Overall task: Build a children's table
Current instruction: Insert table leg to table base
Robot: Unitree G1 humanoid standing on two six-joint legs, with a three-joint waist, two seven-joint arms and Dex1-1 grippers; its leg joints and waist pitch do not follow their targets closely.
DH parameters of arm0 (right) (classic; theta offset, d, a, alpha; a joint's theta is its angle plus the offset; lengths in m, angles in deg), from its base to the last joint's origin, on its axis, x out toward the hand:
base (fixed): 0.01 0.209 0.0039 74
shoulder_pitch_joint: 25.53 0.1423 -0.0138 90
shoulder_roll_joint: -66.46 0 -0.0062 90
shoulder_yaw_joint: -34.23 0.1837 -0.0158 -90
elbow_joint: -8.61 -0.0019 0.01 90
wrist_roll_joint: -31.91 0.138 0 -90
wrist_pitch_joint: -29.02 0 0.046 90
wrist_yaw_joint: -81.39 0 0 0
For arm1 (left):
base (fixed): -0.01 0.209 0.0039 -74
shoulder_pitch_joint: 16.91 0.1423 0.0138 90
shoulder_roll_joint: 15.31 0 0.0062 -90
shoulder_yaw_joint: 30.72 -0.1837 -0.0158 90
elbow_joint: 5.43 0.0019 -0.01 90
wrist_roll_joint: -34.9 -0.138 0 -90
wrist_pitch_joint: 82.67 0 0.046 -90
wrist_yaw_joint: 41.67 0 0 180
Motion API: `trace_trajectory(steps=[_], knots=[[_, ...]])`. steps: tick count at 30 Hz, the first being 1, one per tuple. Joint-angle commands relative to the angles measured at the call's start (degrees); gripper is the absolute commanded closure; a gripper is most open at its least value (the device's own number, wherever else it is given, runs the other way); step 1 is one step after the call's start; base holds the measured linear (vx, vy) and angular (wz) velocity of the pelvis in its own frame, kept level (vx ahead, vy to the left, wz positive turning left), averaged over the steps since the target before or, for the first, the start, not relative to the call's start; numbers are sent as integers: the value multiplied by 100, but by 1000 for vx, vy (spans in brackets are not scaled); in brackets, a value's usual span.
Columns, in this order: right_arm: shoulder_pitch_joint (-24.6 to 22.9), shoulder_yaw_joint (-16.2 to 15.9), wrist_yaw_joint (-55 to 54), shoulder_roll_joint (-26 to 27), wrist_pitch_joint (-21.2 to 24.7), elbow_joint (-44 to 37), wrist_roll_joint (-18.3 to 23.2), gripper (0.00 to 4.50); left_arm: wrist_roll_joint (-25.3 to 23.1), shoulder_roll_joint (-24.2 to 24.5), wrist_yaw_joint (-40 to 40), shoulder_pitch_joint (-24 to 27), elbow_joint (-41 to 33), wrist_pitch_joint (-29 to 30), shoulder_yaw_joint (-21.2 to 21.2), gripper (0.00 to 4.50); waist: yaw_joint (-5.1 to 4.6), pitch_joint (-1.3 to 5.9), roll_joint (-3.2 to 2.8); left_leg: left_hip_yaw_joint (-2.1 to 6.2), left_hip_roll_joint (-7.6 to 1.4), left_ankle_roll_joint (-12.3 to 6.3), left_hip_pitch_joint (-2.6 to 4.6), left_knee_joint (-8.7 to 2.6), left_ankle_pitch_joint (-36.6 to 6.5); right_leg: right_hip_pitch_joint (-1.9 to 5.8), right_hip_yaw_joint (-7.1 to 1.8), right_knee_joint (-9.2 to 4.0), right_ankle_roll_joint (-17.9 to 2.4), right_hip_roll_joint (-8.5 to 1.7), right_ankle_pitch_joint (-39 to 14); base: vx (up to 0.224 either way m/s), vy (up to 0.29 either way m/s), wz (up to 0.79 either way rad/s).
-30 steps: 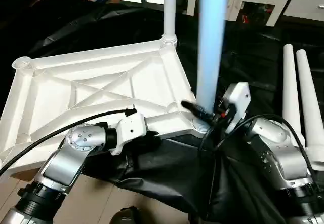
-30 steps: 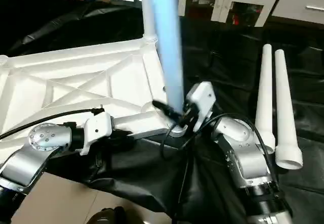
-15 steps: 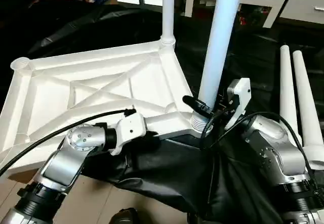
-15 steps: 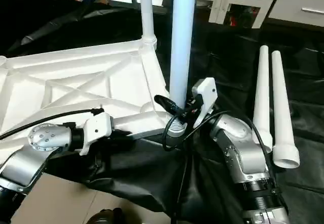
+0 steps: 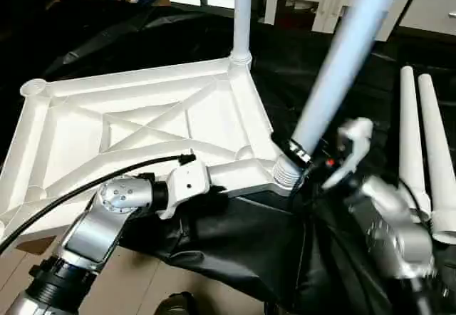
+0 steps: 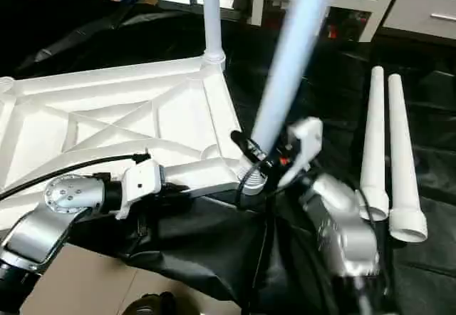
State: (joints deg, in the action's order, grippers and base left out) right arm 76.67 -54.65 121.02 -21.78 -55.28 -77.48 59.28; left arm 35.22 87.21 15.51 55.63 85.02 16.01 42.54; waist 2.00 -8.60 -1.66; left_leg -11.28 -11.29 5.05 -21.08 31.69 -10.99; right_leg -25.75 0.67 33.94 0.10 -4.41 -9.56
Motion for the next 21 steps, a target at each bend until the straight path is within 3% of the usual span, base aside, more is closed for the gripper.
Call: trace_trajectory(steps=[1, 4, 5, 10, 13, 14, 21], knots=[[-389, 165, -280, -104, -154, 420, -420, 264, 202, -77, -56, 146, 132, -115, 25, 450, -21, 216, 117, 64, -123, -339, 4, -420, -1535, 184, -181, -584, -509, -236, -2908, 0, 0, 0], [-521, 95, -243, -79, -352, 392, -515, 264, 191, -85, -55, 138, 145, -119, 27, 450, -12, 220, 119, 42, -125, -352, 28, -409, -1526, 165, -192, -583, -517, -220, -2734, 0, 0, 0], [-666, -44, -163, -92, -543, 350, -660, 264, 184, -86, -56, 139, 138, -116, 30, 450, -12, 221, 113, 49, -127, -367, -7, -415, -1456, 190, -185, -561, -555, -219, -2577, 0, 0, 0], [-837, -375, -47, -180, -798, 372, -1032, 264, 175, -89, -61, 140, 138, -114, 34, 450, -15, 221, 122, 48, -122, -410, -15, -415, -1437, 209, -185, -546, -611, -218, -2444, 0, 0, 0], [-841, -517, -15, -231, -804, 385, -1149, 264, 169, -88, -59, 135, 137, -105, 34, 450, -18, 195, 125, 55, -118, -408, -28, -436, -1514, 211, -183, -569, -550, -225, -2681, 0, 0, 0], [-832, -545, 5, -247, -779, 396, -1158, 264, 167, -85, -56, 134, 141, -107, 35, 450, -19, 174, 115, 67, -126, -372, 6, -454, -1683, 183, -189, -615, -450, -243, -3087, 0, 0, 0], [-851, -1069, 428, -643, -566, 514, -1471, 264, 148, -78, -36, 136, 165, -128, 29, 450, -37, 173, 98, 71, -132, -360, 16, -484, -1616, 215, -175, -627, -464, -232, -2880, 0, 0, 0]])
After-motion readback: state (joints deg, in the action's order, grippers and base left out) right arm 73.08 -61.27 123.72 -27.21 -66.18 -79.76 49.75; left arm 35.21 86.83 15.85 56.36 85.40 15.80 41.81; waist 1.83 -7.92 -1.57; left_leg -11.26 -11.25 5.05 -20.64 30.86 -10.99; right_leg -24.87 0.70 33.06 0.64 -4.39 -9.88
